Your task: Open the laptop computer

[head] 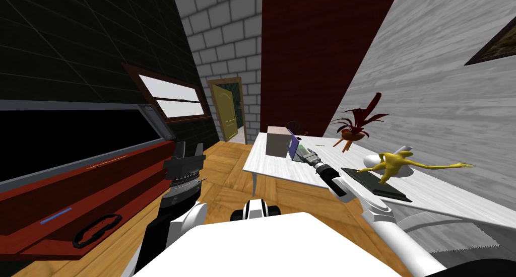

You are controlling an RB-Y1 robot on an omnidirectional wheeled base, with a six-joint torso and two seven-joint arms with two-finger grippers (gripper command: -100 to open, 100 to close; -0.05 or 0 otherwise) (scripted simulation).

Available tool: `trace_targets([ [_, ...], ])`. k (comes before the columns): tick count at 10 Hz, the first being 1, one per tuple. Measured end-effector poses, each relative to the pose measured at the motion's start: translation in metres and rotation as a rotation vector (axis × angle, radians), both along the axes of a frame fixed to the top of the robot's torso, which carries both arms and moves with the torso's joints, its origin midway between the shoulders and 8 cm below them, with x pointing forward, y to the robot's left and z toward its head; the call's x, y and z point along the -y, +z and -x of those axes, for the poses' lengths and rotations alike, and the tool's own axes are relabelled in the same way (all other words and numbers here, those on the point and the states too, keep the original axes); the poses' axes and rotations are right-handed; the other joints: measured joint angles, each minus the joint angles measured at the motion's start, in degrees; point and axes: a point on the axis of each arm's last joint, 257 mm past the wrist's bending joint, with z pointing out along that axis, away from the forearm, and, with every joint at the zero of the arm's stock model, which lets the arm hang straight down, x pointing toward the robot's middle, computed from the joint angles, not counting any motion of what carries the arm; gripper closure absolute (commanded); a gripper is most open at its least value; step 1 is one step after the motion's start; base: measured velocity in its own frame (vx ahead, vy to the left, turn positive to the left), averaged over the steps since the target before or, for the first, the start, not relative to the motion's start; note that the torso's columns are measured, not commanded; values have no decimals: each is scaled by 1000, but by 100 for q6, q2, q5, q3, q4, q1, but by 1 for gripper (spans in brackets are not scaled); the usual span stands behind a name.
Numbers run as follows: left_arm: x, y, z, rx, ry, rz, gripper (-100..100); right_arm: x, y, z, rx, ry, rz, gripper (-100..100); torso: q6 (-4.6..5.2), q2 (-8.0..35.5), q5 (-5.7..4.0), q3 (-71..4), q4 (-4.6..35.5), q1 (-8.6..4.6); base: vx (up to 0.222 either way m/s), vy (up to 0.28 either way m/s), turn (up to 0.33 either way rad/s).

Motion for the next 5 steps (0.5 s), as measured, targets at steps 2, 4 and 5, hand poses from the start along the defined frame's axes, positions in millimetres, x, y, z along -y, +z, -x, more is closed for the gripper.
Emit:
trace_targets([
  [2, 0, 0, 0, 0, 0, 0, 0, 21, -2, -2, -16, -45, 76, -100, -1, -1, -1, 0, -1, -2, 41, 192, -6],
  [4, 0, 0, 0, 0, 0, 0, 0, 46, 4, -3, -33, -90, 170, -100, 1, 8, -5, 5, 2, -25, 22, 132, -5],
  [5, 0, 0, 0, 0, 0, 0, 0, 62, 4, -4, -40, -113, 208, -100, 0, 6, -13, 5, 2, -43, 40, 150, 31],
])
